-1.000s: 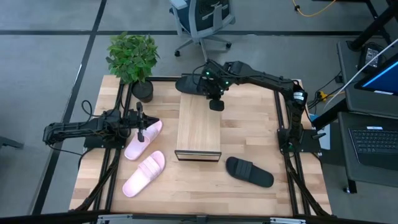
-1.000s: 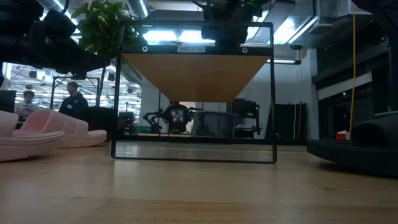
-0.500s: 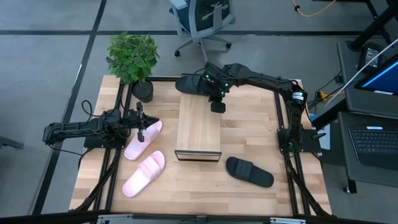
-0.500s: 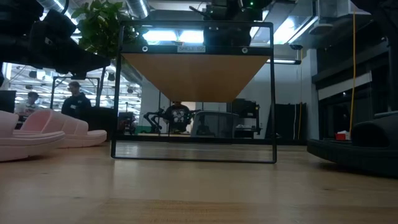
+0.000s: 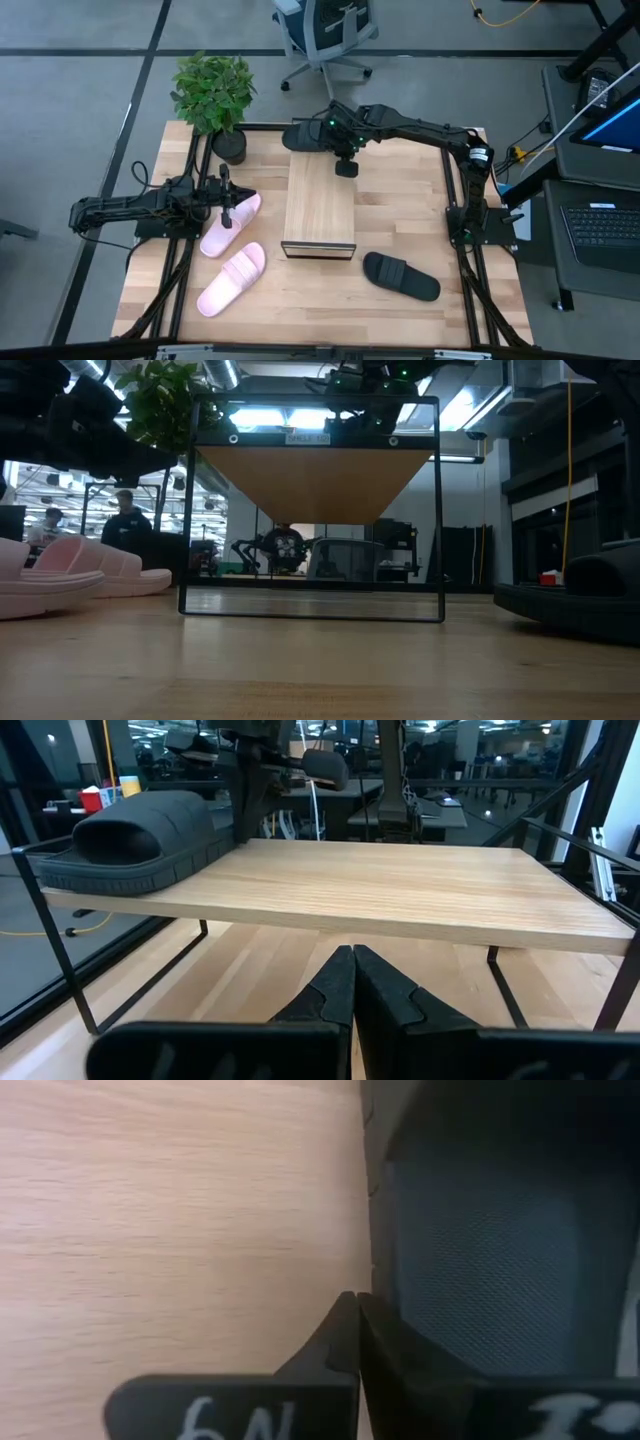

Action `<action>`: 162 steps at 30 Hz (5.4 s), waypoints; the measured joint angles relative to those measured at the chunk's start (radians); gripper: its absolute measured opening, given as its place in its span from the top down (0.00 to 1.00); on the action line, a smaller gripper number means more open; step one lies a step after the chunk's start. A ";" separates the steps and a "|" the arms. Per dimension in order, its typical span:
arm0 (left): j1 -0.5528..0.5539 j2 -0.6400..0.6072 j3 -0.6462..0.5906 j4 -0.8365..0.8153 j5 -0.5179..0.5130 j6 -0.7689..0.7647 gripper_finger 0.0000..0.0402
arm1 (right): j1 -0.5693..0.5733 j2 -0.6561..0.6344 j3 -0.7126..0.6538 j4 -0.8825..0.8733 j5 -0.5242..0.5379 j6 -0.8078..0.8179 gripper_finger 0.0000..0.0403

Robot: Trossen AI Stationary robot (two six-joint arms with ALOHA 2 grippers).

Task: Pick and place slides into the shelf
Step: Put the top black slide on the shelf, then put the black slide on the shelf

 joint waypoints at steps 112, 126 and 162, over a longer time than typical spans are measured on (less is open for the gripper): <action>0.000 0.000 0.000 -0.021 0.029 -0.050 1.00 | 1.438 -0.603 -0.961 0.330 0.621 2.086 0.97; 0.000 0.000 0.000 -0.021 0.029 -0.049 1.00 | 1.433 -0.584 -0.961 0.329 0.621 2.233 0.97; 0.000 0.000 0.000 -0.020 0.029 -0.041 1.00 | 1.371 -0.441 -0.961 0.334 0.537 2.465 0.65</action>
